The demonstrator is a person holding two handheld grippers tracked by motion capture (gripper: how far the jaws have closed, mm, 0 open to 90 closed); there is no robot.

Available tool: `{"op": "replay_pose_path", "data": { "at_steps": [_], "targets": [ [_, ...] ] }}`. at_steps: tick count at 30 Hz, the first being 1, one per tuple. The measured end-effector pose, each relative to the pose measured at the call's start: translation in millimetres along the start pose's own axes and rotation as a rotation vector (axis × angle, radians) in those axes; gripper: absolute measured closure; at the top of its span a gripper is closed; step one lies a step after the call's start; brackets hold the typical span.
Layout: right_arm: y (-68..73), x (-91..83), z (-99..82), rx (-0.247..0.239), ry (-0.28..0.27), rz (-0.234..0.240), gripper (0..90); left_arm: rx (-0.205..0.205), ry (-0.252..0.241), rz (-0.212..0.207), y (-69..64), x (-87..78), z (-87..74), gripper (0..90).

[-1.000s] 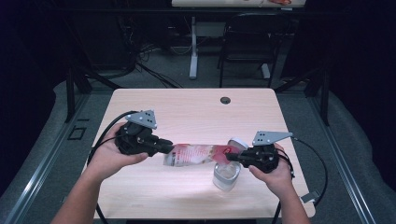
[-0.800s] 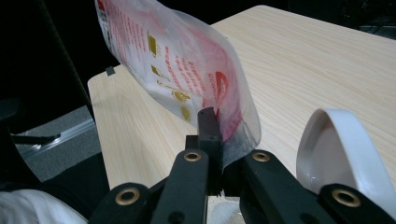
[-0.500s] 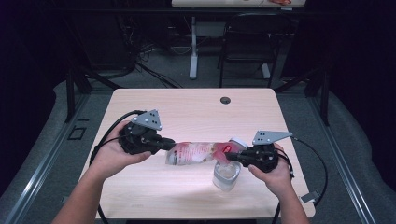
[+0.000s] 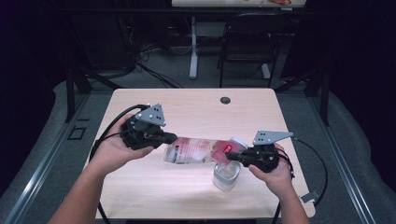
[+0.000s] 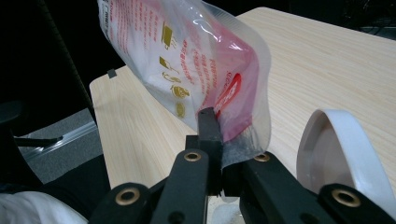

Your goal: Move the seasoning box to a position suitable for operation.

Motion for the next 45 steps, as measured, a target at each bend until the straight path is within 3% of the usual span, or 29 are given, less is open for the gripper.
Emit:
{"op": "replay_pose_path", "data": {
  "at_steps": [21,45],
  "targets": [
    [-1.8,-1.4,-1.4,0.001,0.006,-0.005,90.0,-0.009,-0.017,-0.025,-0.4,-2.7,10.9,90.0],
    [-7.4,-5.4,-4.3,-0.005,0.024,-0.043,89.7,0.009,-0.012,-0.045,-1.5,-3.4,21.7,90.0]
  ]
}}
Point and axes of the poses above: each handheld gripper's, and its own axes: x roughly forward along the jaws, z roughly out of its top, y roughly to its left, the point moved 5 cm from there along x, roughly forward along the jaws, and after that the axes turned 14 degrees about z, right-handed, at the moved point
